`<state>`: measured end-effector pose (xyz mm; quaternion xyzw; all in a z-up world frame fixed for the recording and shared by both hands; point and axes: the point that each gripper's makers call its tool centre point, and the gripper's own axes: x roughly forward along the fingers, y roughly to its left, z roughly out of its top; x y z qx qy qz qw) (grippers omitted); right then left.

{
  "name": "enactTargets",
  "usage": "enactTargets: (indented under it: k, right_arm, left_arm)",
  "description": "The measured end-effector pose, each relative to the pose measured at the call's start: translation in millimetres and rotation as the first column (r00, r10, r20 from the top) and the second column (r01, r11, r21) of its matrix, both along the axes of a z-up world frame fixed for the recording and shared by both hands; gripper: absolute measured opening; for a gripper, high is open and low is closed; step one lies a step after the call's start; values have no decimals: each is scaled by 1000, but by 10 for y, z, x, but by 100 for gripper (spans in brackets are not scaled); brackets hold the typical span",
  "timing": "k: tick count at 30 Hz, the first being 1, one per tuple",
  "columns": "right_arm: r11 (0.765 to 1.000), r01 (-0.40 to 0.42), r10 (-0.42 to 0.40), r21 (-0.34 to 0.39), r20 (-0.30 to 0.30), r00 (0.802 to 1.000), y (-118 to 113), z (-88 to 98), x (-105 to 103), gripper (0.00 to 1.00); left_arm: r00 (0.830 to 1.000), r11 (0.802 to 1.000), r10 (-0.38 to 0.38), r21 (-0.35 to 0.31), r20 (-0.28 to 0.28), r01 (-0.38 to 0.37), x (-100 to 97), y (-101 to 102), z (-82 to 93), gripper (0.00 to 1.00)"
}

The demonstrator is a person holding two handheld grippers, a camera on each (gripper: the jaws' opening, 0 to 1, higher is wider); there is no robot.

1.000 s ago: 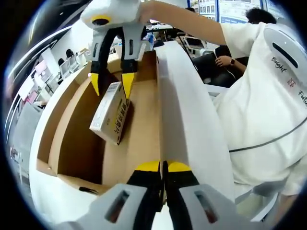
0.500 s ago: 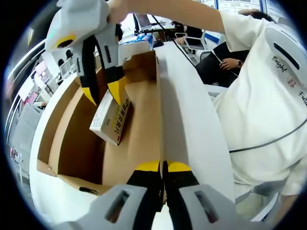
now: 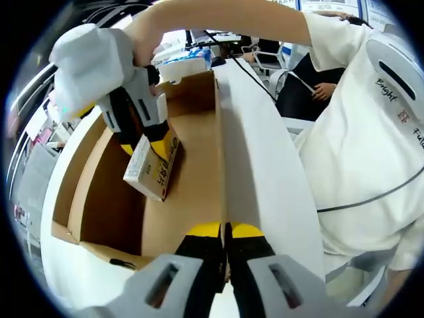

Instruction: Operate the shoe box by opening the lid, removing the specified soft item, and placing it in the target area until the item is outside and the box remains undamaged.

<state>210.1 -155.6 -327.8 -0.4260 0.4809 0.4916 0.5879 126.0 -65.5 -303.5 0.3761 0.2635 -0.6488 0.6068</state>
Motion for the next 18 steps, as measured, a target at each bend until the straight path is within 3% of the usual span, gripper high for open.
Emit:
enactTargets:
  k: [5,18]
  right_arm:
    - [1000,-15,14,-11,-9,1000,6,6,-1,21]
    - [1000,3,-3,-18,-5,1000,37,69,-100,21]
  left_arm:
    - [1000,1000,1,1,1,-1,-2,-2,1,1]
    - [1000,1000,1,-5,-1,-1,-5,7,6,1]
